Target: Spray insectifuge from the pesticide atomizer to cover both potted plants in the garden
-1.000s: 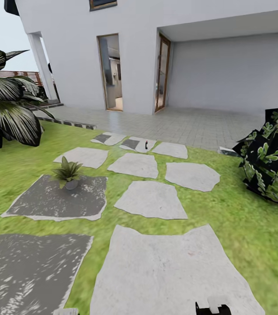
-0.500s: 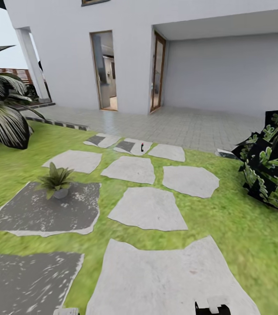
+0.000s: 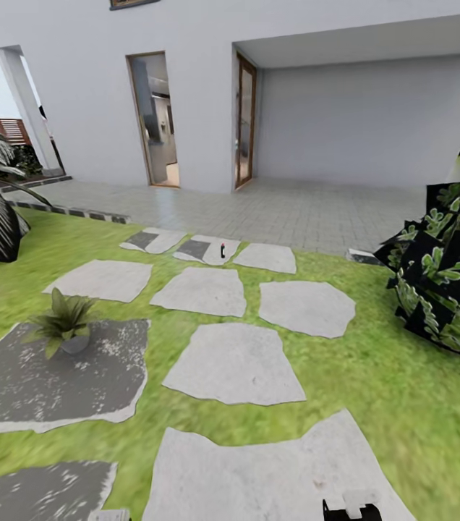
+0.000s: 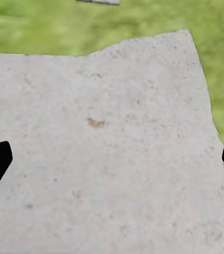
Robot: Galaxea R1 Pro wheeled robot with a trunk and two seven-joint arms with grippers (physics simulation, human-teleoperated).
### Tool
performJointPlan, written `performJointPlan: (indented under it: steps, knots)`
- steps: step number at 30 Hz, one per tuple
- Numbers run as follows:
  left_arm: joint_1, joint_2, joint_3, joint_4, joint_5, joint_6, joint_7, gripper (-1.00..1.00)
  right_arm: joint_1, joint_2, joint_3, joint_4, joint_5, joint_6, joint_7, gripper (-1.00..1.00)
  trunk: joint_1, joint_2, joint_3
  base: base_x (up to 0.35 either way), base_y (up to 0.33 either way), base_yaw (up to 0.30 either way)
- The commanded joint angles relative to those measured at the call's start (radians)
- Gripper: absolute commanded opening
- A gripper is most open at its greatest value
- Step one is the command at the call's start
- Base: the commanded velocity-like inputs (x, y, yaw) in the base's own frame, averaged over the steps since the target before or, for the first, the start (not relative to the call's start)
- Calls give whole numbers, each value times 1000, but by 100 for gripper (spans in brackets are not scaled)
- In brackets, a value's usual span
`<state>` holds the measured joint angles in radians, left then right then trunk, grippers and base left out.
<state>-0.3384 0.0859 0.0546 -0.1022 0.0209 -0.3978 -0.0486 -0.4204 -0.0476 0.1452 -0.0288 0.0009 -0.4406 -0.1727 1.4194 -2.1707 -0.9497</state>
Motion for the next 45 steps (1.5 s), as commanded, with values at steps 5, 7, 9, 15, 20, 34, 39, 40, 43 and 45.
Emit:
performJointPlan:
  steps: [5,7,9,15,20,34,39,40,43,45]
  knots:
    - [-1,0,5,1,2,-3,-5,100,0,0,8,1,0,-1,-7,100,0,0,-1,338,0,-1]
    - [-1,0,5,1,2,-4,-5,100,-1,0,8,1,1,-1,-7,100,0,0,-1,338,0,0]
    - [-1,0,5,1,2,-3,-5,100,-1,0,8,1,0,-1,-7,100,0,0,-1,338,0,0]
    - [-1,0,5,1,2,-3,-5,100,-1,0,8,1,1,-1,-7,100,0,0,-1,337,0,0]
    - [-1,0,5,1,2,-4,-5,100,0,-2,7,1,-1,-1,-7,100,0,0,-1,338,0,0]
    - [-1,0,5,1,2,-3,-5,100,0,-9,7,1,2,-1,-7,100,0,0,-1,338,0,0]
    - [-1,0,5,1,2,-3,-5,100,0,-9,7,1,2,-1,-7,100,0,0,-1,338,0,0]
    - [-1,0,5,1,2,-3,-5,100,0,-9,7,1,2,-1,-7,100,0,0,-1,338,0,0]
    - [-1,-1,5,1,2,-3,-5,100,3,-8,7,1,2,-1,-7,100,0,0,-1,338,0,0]
    - [-1,-1,5,1,2,-3,-5,100,4,-8,7,1,2,-1,-7,100,0,0,-1,338,0,0]
